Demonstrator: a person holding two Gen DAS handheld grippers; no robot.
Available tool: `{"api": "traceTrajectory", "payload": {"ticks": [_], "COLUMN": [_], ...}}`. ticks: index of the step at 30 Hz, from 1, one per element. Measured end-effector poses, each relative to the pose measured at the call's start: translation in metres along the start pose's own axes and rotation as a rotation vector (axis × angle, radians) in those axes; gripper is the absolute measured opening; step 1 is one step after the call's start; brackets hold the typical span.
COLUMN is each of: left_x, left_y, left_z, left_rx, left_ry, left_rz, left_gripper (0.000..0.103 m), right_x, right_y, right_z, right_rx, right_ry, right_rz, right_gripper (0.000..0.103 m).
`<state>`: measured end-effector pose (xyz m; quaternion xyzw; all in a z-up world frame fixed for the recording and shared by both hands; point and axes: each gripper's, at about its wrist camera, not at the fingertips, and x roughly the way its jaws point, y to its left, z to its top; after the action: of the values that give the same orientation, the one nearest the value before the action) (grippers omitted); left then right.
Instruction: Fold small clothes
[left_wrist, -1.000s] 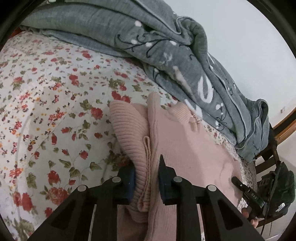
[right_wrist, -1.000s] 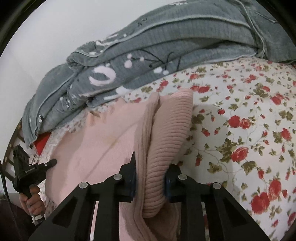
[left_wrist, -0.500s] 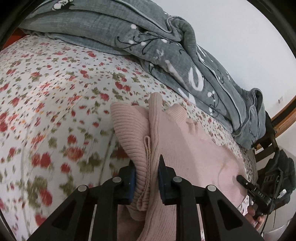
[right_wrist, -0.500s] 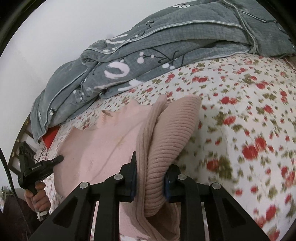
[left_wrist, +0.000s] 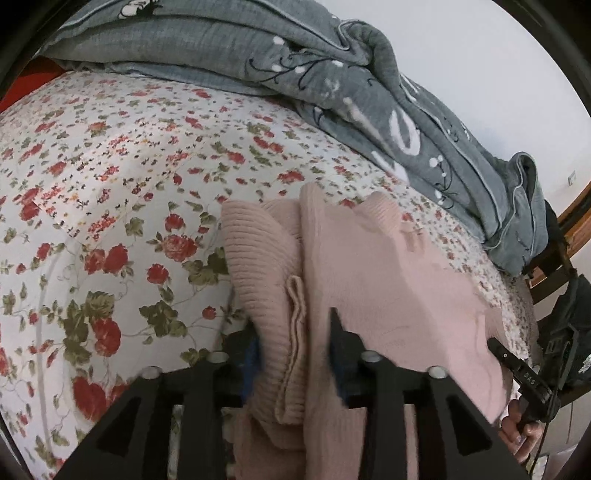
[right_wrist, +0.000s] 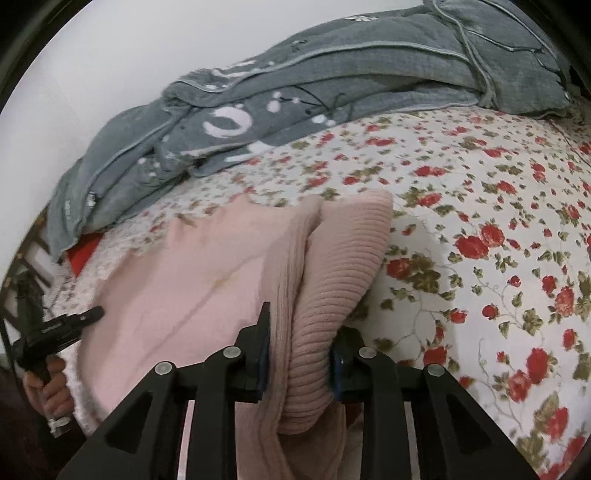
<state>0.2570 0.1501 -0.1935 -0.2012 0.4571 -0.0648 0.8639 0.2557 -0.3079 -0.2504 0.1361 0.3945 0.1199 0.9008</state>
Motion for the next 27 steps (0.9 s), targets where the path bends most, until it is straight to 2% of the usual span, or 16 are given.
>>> {"api": "traceTrajectory", "payload": {"ticks": [2, 7, 12, 16, 21, 24, 27], "left_x": [0.002, -0.004, -0.017, -0.023, -0.025, -0.025, -0.026], "left_y": [0.003, 0.006, 0.005, 0.013, 0.013, 0.012, 0.013], "left_z": [-0.002, -0.009, -0.021, -0.027, -0.032, -0.035, -0.036], "left_rx": [0.002, 0.006, 0.042, 0.023, 0.035, 0.046, 0.037], "left_ry": [-0.012, -0.017, -0.019, -0.013, 0.0, -0.008, -0.014], "left_rz": [0.004, -0.013, -0.007, -0.044, -0.073, -0.081, -0.092], "left_gripper": [0.051, 0.054, 0.057, 0.057, 0.058, 0.059, 0.059], "right_x": [0.001, -0.017, -0.049, -0.053, -0.035, -0.017, -0.004], "right_y": [0.002, 0.016, 0.057, 0.106, 0.154, 0.167, 0.172], "right_z": [0.0, 0.005, -0.004, -0.022, -0.057, -0.071, -0.073], "right_rx": [-0.008, -0.056, -0.159, -0.234, -0.296, -0.3, -0.321], "right_ry": [-0.01, -0.03, -0.107, -0.122, -0.085, -0.051, -0.066], "right_rz": [-0.029, -0.157, -0.236, -0.191, -0.116, -0.148, -0.191], "right_gripper": [0.033, 0.044, 0.047, 0.048, 0.048, 0.048, 0.048]}}
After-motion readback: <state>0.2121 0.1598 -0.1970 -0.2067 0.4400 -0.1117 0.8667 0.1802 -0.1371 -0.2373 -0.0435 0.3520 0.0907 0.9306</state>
